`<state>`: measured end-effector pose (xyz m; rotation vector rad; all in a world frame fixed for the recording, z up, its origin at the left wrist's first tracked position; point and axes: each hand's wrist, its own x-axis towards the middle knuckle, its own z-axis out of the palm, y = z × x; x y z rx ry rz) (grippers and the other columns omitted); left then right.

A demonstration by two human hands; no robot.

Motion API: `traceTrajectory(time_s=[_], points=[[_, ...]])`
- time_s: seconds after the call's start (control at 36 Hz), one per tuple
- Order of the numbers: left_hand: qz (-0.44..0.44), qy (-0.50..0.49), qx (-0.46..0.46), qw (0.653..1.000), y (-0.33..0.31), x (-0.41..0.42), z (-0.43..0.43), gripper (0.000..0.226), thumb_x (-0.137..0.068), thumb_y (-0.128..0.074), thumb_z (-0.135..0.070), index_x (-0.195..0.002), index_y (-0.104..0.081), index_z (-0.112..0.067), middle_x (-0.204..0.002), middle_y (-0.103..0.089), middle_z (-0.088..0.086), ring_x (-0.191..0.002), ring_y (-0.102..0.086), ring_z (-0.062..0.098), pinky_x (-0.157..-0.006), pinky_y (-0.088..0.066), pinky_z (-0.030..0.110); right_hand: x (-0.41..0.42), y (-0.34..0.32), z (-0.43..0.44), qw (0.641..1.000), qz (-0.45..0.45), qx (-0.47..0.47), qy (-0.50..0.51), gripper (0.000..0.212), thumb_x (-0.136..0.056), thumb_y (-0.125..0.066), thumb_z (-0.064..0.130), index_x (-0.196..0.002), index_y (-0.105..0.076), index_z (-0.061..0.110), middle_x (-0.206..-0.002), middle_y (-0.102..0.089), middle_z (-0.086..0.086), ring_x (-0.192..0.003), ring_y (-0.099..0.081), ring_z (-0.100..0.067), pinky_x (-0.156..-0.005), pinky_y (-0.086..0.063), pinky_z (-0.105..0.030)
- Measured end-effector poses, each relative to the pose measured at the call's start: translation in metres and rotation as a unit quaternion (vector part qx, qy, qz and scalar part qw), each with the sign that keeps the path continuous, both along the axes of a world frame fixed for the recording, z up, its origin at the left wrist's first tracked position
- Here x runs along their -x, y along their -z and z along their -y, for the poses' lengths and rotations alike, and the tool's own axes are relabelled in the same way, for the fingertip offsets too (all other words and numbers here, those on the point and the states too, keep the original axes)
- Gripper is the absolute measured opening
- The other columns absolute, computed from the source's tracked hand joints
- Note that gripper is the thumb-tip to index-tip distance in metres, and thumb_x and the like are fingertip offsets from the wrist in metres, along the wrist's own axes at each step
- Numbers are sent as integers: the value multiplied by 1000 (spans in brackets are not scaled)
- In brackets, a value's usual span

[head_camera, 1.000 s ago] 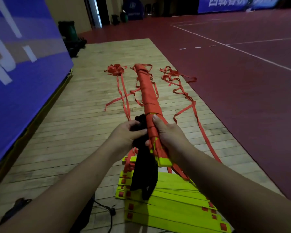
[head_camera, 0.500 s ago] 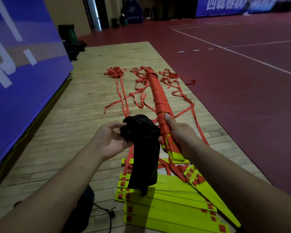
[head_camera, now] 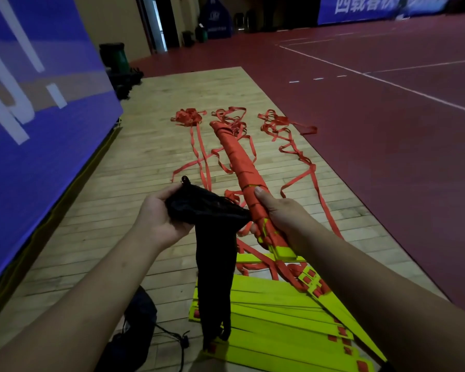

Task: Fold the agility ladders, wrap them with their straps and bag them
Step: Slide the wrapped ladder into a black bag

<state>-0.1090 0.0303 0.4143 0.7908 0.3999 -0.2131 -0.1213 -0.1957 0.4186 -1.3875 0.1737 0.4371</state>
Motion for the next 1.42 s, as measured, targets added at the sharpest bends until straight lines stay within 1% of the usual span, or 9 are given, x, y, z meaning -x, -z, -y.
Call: traceTrajectory(time_s=[0.22, 0.44, 0.61, 0.69, 0.92, 1.06, 1.17, 1.25, 1.42], points=[[-12, 28, -68, 997, 5, -11, -9, 19, -91, -57, -23, -98, -70, -11, -96, -73, 7, -78, -74, 24, -62, -61, 32, -9, 9, 6, 996, 45, 68, -22, 49, -100, -59, 42, -110, -56, -6, -66, -66, -18, -52, -67, -26, -46, -55, -31], [-72, -26, -186, 980, 7, -45, -55, 46, -99, -44, -21, -66, -74, -9, -66, -73, 6, -53, -71, 21, -45, -57, 28, -3, 13, 5, 974, 107, 141, -143, 49, -99, -61, 40, -104, -60, -9, -90, -72, -31, -53, -68, -27, -51, -59, -36], [-40, -123, -249, 960, -19, -57, -111, 10, -79, -50, -16, -84, -59, -16, -58, -70, 1, -48, -69, 16, -66, -50, 31, 7, 11, 1, 945, 118, 174, -249, 55, -99, -61, 41, -110, -55, -12, -73, -68, -24, -54, -68, -30, -46, -56, -34], [-48, -162, -283, 944, -20, -61, -141, 25, -98, -37, -18, -83, -57, -15, -54, -68, 1, -44, -66, 15, -65, -47, 33, 10, 12, 2, 929, 141, 195, -282, 53, -98, -61, 44, -106, -58, -9, -77, -72, -23, -61, -70, -33, -49, -56, -33], [-71, -270, -335, 900, -2, -68, -196, 23, -96, -41, -3, -107, -62, -3, -87, -67, 14, -71, -64, 25, -80, -54, 50, 9, 10, -3, 891, 197, 251, -323, 34, -99, -60, 40, -85, -65, 9, -69, -74, -11, -57, -72, -29, -43, -51, -26], [-56, -384, -349, 853, -3, -69, -195, 41, -98, -48, 1, -139, -45, 1, -117, -58, 13, -76, -62, 21, -73, -54, 44, 7, 9, -1, 869, 212, 285, -345, 39, -97, -62, 46, -94, -69, 8, -81, -76, -17, -59, -72, -23, -48, -54, -28], [-74, -282, -521, 802, 5, -68, -208, 36, -97, -61, -12, -130, -60, 3, -126, -63, 18, -114, -63, 35, -97, -51, 43, 4, 5, 4, 844, 247, 325, -349, 50, -96, -61, 50, -99, -68, 1, -89, -71, -25, -61, -70, -27, -62, -55, -45], [-34, -162, -630, 759, 2, -63, -201, 32, -93, -68, -10, -124, -67, -2, -126, -65, 21, -112, -63, 32, -98, -51, 44, 1, 1, 10, 842, 248, 328, -349, 54, -96, -61, 48, -96, -64, -6, -86, -70, -28, -63, -70, -31, -60, -53, -43], [61, 15, -802, 594, -9, -62, -176, 24, -95, -63, -9, -117, -73, -8, -123, -68, 12, -118, -58, 28, -90, -41, 29, -3, 5, 17, 857, 209, 310, -356, 41, -94, -62, 50, -84, -66, 10, -68, -70, -7, -62, -70, -29, -57, -56, -36]])
